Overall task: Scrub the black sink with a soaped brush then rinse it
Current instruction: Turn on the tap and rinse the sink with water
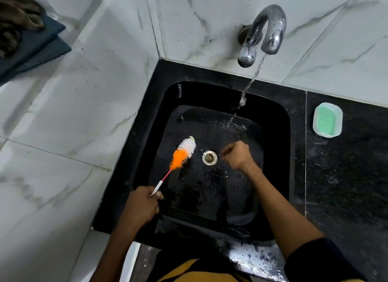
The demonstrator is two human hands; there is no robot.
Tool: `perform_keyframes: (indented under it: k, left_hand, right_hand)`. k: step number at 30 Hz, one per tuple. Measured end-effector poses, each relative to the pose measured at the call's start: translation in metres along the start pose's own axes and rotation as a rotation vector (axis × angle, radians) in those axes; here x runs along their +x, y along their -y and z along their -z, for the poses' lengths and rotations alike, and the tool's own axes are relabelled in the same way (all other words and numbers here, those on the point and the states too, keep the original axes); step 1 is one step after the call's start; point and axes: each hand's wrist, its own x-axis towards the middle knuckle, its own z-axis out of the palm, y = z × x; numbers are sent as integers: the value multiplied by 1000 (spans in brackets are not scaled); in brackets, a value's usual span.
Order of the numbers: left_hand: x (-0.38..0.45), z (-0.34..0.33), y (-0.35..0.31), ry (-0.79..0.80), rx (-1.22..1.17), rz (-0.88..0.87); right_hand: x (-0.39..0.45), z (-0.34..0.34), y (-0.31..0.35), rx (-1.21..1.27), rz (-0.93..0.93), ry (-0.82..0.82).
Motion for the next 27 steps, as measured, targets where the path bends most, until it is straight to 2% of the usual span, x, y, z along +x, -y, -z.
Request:
perform_keyframes:
  k: [4,9,10,11,13,14,15,20,25,26,27]
  left_hand:
    - [0,3,-1,-2,11,-8]
    - [-2,6,-2,-5,22,-13]
    - [-2,6,-2,-5,24,-10]
    - [-2,6,-2,-4,23,-7]
    - [-2,5,-2,-2,19,-2]
    - [-3,5,-2,-1,22,-3]
    - [-4,5,-2,0,25,-4]
    - [-4,3,-1,9,22,-6]
    - [-5,2,-1,9,22,-17]
    - [-5,1,0,10,23,-17]
    - [-5,1,0,11,18,-17]
  right_hand:
    - [-3,23,17,350,-13,28]
    - [-3,47,28,1173,-63,176]
    - [0,38,21,1161,-94,179]
    - [0,28,16,934,-116,112]
    - [1,6,-3,181,-81,32]
    - [0,-2,-11,-50,-65,1]
    - [-1,-5,-14,-89,-61,-5]
    - [3,18,5,380,-75,27]
    - [-2,42,27,1239,-59,171]
    - [-4,37,24,1333,-99,193]
    - [-4,25,16,1292,-167,190]
